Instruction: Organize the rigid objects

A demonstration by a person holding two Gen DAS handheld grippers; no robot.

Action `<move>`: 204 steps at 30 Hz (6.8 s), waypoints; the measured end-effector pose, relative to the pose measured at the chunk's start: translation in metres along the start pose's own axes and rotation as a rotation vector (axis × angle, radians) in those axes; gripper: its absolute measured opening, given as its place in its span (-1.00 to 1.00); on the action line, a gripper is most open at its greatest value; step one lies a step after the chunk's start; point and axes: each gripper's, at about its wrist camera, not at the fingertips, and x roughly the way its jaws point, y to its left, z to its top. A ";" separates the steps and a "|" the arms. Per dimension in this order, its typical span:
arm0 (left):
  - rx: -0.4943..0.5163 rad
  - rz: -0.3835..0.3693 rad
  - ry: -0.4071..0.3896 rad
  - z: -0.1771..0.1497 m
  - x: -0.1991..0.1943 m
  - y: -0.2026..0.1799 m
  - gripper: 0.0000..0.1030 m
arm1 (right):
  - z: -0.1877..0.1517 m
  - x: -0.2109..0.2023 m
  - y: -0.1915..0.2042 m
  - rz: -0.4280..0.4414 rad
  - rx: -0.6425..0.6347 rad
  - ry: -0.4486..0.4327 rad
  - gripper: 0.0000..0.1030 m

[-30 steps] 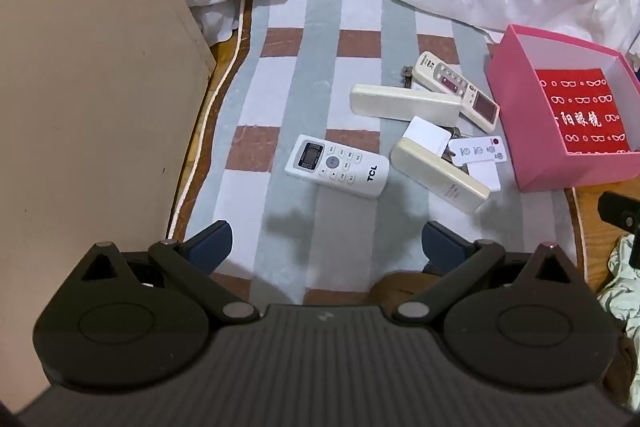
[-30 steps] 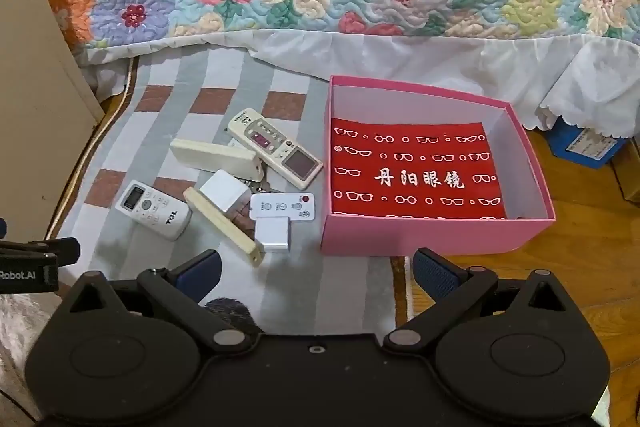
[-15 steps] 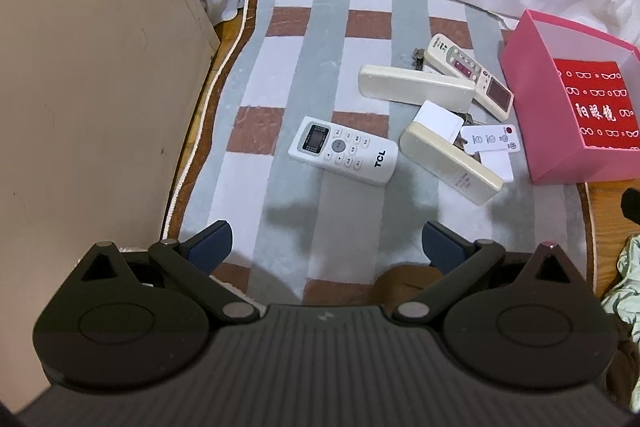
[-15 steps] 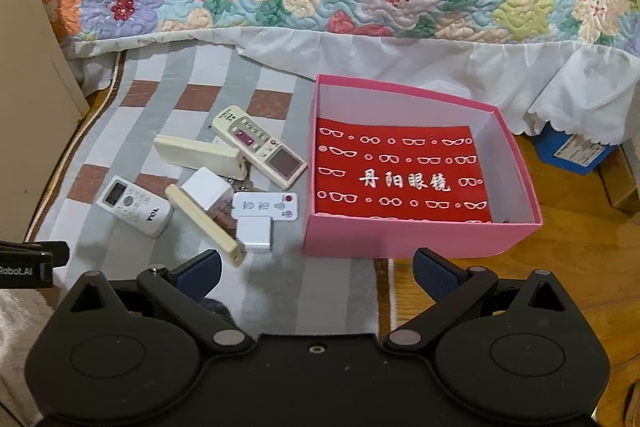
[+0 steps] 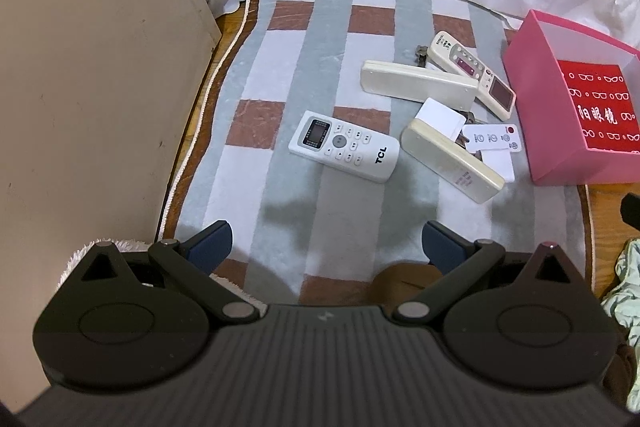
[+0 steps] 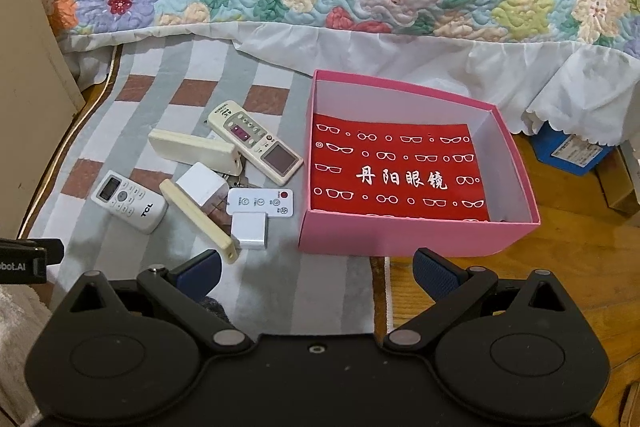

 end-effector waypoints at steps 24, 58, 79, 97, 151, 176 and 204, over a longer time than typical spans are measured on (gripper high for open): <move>-0.023 -0.026 -0.068 -0.007 -0.009 0.003 1.00 | 0.001 0.003 -0.012 0.031 0.086 0.001 1.00; -0.094 -0.120 -0.078 -0.006 -0.021 0.015 1.00 | -0.006 0.008 -0.005 0.201 0.022 -0.049 1.00; -0.140 -0.331 -0.037 0.046 0.088 -0.045 0.83 | -0.006 0.097 0.044 0.455 -0.381 -0.227 0.42; -0.232 -0.396 0.070 0.019 0.151 -0.043 -0.44 | -0.036 0.116 0.089 0.438 -0.544 -0.203 -0.53; -0.068 -0.480 -0.143 0.004 0.059 -0.081 -0.30 | -0.021 0.081 0.027 0.500 -0.227 -0.240 0.19; 0.284 -0.594 -0.078 0.104 0.040 -0.321 -0.29 | 0.040 0.110 -0.190 0.418 0.266 -0.189 0.19; 0.380 -0.547 -0.011 0.131 0.072 -0.290 -0.04 | 0.040 0.104 -0.171 0.253 0.116 -0.126 0.23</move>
